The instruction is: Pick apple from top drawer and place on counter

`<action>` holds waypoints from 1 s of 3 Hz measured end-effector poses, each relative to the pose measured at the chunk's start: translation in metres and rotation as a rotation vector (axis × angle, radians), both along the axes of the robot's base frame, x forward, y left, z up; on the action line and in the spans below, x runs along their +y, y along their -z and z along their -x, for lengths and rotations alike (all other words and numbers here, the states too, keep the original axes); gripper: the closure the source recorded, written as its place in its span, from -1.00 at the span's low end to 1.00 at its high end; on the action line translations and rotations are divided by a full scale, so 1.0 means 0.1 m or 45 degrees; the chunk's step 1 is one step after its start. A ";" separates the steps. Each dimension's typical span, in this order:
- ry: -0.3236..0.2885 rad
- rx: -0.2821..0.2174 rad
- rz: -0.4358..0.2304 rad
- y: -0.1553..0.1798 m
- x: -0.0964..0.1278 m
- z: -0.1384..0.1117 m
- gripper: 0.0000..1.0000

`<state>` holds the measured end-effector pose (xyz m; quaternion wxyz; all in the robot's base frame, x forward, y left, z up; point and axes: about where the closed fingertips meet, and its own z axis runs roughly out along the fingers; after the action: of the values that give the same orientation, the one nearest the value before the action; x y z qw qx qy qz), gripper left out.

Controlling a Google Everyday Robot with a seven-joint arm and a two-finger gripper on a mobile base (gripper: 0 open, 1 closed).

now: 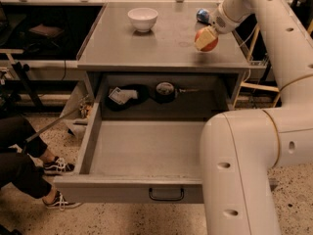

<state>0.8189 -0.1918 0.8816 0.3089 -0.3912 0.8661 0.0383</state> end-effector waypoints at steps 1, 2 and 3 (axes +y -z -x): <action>0.000 0.000 0.000 0.00 0.00 0.00 -1.00; 0.000 0.000 0.000 0.00 0.00 0.00 -1.00; 0.044 -0.013 -0.001 -0.27 -0.04 0.10 -1.00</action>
Offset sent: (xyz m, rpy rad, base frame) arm 0.0000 0.0000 0.0000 0.0000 0.0000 0.0000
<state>0.8091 -0.1959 0.9082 0.3140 -0.3762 0.8712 0.0313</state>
